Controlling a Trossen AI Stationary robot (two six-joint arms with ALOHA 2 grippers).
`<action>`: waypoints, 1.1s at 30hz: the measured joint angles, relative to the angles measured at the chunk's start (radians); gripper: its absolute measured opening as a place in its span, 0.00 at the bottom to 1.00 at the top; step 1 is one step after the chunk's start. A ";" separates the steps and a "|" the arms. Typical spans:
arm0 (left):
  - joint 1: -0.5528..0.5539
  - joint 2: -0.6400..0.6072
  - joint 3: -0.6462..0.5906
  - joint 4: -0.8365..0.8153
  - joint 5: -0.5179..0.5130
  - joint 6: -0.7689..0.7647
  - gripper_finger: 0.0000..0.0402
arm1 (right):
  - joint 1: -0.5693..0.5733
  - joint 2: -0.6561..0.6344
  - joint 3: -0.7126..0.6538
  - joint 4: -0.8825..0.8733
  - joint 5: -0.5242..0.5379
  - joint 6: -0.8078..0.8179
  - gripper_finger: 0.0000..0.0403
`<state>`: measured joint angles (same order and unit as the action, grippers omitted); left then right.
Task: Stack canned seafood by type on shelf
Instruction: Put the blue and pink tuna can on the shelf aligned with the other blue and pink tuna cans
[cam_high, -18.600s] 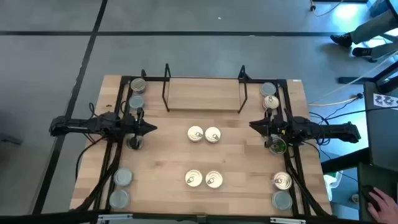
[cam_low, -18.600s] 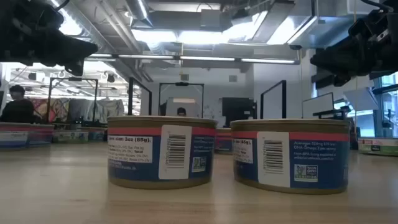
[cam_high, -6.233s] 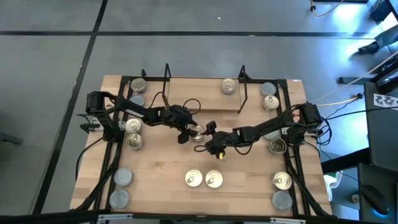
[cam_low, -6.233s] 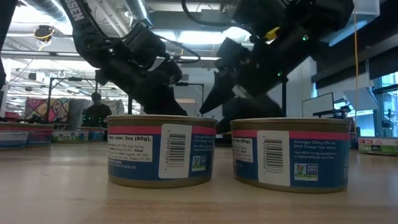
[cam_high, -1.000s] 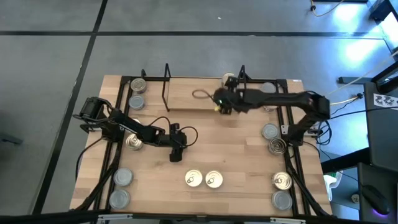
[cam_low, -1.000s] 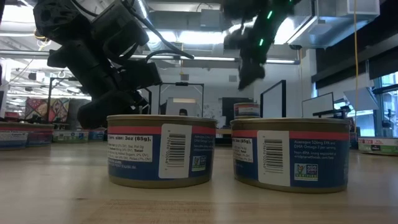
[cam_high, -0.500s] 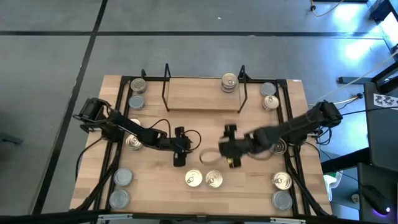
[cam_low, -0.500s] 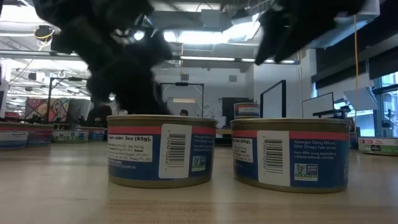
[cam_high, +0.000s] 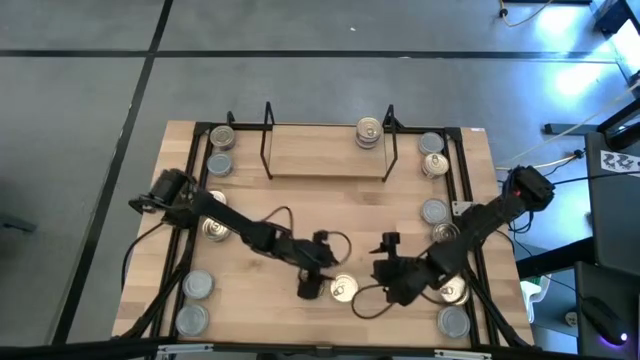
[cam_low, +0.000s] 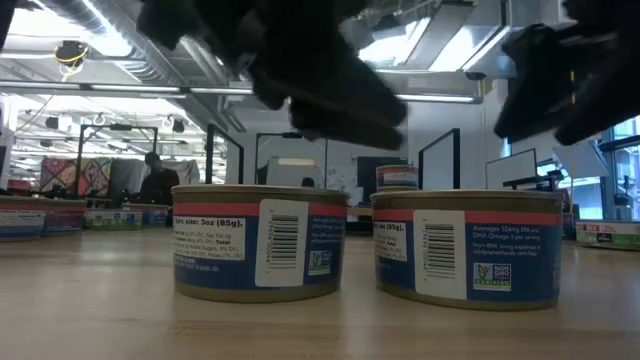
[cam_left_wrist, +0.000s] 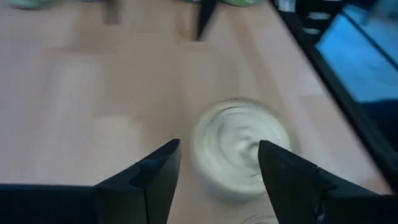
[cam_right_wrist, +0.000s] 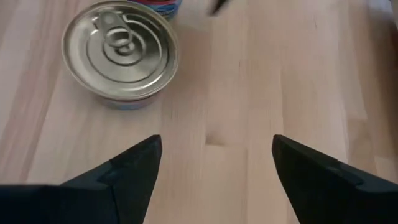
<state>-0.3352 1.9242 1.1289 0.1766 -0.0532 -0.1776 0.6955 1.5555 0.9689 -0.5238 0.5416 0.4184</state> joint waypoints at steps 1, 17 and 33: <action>-0.007 0.027 0.036 -0.021 0.019 0.000 0.53 | 0.013 0.000 -0.003 -0.001 0.007 0.020 0.75; 0.053 0.175 0.177 -0.131 -0.056 0.069 0.53 | 0.073 0.000 -0.004 -0.009 0.092 0.124 0.75; 0.173 0.037 0.169 -0.261 -0.052 0.260 0.53 | -0.064 0.000 -0.004 -0.005 0.115 -0.031 0.75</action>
<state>-0.1623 1.9615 1.2984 -0.0846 -0.1048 0.0823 0.6314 1.5555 0.9646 -0.5286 0.6566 0.3871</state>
